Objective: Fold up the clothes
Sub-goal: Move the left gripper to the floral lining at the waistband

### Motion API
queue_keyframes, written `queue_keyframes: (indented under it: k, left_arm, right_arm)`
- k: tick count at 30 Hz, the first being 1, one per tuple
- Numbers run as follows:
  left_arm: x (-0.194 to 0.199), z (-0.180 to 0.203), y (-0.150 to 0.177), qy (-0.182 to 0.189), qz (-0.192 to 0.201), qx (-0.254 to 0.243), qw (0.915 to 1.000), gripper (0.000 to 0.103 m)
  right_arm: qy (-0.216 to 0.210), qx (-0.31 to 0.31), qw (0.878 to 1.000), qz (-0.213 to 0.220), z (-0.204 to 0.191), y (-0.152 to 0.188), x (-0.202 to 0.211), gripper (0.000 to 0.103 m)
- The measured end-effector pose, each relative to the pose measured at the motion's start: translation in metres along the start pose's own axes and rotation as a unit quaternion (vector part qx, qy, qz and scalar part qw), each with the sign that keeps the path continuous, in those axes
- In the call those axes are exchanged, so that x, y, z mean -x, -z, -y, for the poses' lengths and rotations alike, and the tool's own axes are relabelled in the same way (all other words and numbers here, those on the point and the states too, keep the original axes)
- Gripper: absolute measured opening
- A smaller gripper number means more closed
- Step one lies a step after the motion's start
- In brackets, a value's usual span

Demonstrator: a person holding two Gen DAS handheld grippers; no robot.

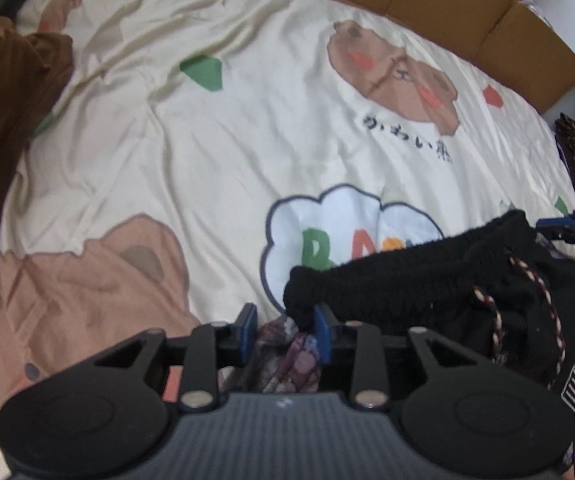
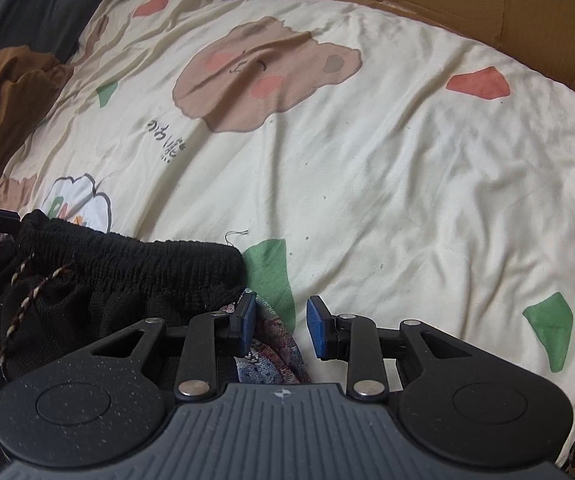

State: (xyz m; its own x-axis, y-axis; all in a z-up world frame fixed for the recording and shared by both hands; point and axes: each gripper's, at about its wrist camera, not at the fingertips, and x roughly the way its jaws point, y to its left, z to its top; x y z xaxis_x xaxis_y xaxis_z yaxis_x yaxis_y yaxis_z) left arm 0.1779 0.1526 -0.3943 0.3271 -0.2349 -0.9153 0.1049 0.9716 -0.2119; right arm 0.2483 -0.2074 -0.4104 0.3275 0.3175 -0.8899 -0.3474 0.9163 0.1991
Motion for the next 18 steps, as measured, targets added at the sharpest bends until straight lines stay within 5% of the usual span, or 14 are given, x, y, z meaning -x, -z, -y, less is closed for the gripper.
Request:
queue_keyframes:
  k: [10,18]
  left_arm:
    - [-0.009,-0.004,0.007,0.016,-0.026,-0.021,0.9993,0.041]
    - [-0.011,0.002,0.011,0.032,-0.042,-0.052,0.9972,0.027]
  right_arm:
    - [-0.014,0.036,0.999,-0.006,-0.003,-0.003,0.001,0.030]
    - [-0.046,0.079,0.996,-0.003,0.001,-0.013,0.009,0.039]
